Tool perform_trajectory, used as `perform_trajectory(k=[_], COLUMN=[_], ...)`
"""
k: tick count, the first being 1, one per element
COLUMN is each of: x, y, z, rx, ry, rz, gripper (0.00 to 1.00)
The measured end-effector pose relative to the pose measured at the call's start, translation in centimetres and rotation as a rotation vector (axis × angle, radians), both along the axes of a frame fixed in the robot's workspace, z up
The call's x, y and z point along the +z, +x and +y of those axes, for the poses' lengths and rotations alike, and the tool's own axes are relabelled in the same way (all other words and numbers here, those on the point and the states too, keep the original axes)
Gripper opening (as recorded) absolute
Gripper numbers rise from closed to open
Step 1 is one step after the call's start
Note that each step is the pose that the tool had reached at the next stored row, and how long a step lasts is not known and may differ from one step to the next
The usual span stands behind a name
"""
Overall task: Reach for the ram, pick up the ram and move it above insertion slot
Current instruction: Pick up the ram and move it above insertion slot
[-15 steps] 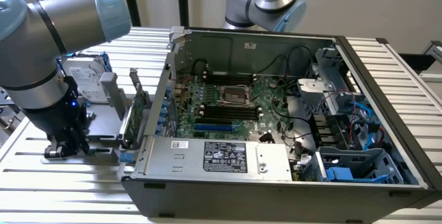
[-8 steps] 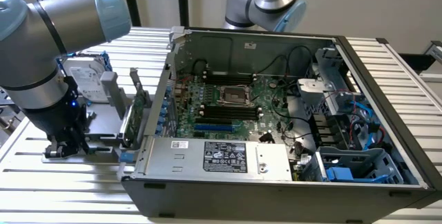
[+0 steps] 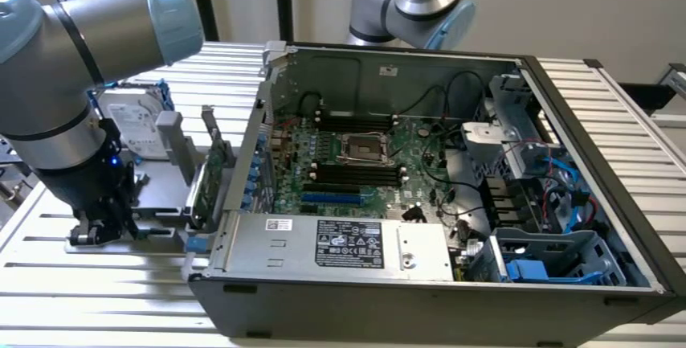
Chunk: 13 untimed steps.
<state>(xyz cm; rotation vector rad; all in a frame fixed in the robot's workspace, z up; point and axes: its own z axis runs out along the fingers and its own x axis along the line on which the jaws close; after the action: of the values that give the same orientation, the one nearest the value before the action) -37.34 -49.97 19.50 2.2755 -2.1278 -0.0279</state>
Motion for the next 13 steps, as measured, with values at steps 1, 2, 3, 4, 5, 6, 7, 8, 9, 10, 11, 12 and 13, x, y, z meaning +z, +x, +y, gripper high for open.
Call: perform_trajectory(k=[1,2,3,4,5,6,7,8,9,10,11,12,13], x=[0.00,0.00,0.00,0.00,0.00,0.00,0.00,0.00,0.00,0.00,0.00,0.00,0.00], y=[0.00,0.00,0.00,0.00,0.00,0.00,0.00,0.00,0.00,0.00,0.00,0.00,0.00], z=[0.00,0.00,0.00,0.00,0.00,0.01,0.00,0.00,0.00,0.00,0.00,0.00,0.00], rx=[0.000,-0.002,-0.005,-0.010,-0.017,-0.024,-0.029,-0.032,-0.032,-0.032,-0.032,-0.032,-0.032], ry=[0.0000,0.0000,0.0000,0.0000,-0.0001,0.0000,-0.0001,-0.0001,0.0000,0.0000,0.0000,0.0000,0.0000], rz=[0.0001,0.0000,0.0001,0.0000,0.0000,0.0000,0.0001,0.0000,0.0000,0.0000,0.0000,0.0000,0.0000], gripper=[0.13,0.13,0.13,0.13,0.13,0.13,0.13,0.13,0.13,0.13,0.13,0.13,0.13])
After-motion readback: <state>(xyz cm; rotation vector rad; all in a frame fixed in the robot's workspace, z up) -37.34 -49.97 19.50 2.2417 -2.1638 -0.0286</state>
